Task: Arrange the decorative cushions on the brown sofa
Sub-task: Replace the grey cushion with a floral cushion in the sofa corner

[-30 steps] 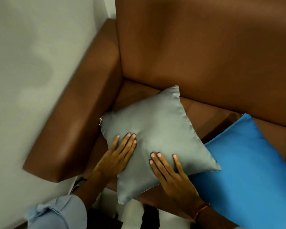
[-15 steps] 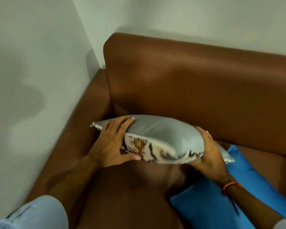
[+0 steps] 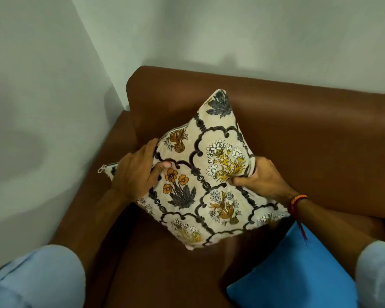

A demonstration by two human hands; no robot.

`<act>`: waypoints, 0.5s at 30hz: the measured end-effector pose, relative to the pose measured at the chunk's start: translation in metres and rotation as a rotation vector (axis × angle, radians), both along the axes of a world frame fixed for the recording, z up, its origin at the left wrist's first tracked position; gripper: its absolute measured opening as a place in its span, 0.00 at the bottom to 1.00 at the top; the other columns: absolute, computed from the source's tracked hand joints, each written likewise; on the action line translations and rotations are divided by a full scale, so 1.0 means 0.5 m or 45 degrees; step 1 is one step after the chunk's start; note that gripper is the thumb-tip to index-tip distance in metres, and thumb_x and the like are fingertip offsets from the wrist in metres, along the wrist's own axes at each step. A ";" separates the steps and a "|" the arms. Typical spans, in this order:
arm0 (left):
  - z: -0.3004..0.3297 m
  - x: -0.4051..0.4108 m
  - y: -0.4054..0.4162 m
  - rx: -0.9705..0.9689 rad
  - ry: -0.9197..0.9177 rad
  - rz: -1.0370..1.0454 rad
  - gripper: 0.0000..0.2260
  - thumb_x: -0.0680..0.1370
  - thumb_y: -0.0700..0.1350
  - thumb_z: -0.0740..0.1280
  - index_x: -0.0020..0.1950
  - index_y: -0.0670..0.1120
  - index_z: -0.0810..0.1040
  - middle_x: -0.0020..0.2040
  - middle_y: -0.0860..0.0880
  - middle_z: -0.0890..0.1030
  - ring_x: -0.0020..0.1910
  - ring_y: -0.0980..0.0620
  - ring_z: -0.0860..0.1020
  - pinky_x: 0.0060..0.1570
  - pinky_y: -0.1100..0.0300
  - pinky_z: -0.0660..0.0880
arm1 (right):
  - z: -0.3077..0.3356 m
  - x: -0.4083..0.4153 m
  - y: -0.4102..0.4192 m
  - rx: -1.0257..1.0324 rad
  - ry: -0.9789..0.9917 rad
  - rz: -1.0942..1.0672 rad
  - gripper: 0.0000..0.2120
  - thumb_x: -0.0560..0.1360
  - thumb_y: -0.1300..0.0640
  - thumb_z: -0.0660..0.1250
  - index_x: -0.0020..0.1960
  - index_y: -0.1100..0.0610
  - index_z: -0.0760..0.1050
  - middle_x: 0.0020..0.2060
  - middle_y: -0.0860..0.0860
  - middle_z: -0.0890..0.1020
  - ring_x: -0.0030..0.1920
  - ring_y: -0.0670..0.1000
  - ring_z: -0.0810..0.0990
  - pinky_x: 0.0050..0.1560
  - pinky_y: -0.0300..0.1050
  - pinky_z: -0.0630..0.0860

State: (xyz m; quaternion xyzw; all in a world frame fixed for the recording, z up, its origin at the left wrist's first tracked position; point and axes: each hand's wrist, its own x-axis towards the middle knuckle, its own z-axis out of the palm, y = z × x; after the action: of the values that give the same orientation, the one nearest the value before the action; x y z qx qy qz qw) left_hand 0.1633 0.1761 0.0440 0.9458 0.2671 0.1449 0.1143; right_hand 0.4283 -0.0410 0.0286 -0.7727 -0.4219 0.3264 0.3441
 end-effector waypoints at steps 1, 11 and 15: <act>-0.014 -0.001 -0.002 0.006 0.029 0.026 0.45 0.80 0.73 0.41 0.76 0.37 0.67 0.63 0.38 0.81 0.53 0.37 0.84 0.52 0.43 0.79 | -0.006 0.004 0.008 -0.009 -0.023 0.014 0.14 0.68 0.56 0.84 0.49 0.48 0.82 0.41 0.36 0.88 0.38 0.37 0.86 0.36 0.31 0.80; -0.050 0.029 -0.158 0.290 -0.152 0.147 0.19 0.84 0.55 0.60 0.69 0.43 0.71 0.66 0.39 0.72 0.65 0.39 0.71 0.67 0.39 0.69 | -0.034 0.020 -0.113 -0.059 -0.132 -0.073 0.52 0.64 0.26 0.76 0.81 0.41 0.57 0.76 0.47 0.75 0.71 0.47 0.76 0.72 0.49 0.74; -0.098 0.081 -0.400 0.207 -0.011 -0.351 0.20 0.83 0.55 0.63 0.69 0.44 0.72 0.66 0.41 0.74 0.65 0.40 0.75 0.70 0.38 0.69 | -0.086 0.014 -0.337 -0.130 -0.263 -0.049 0.57 0.69 0.26 0.72 0.86 0.46 0.48 0.84 0.45 0.60 0.81 0.43 0.59 0.81 0.47 0.57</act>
State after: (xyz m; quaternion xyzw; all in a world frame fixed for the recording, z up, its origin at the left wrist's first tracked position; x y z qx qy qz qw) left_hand 0.2039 -0.0238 -0.0048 0.9790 0.1217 0.1531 0.0575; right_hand 0.4352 -0.2095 -0.0144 -0.8267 -0.4231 0.2594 0.2650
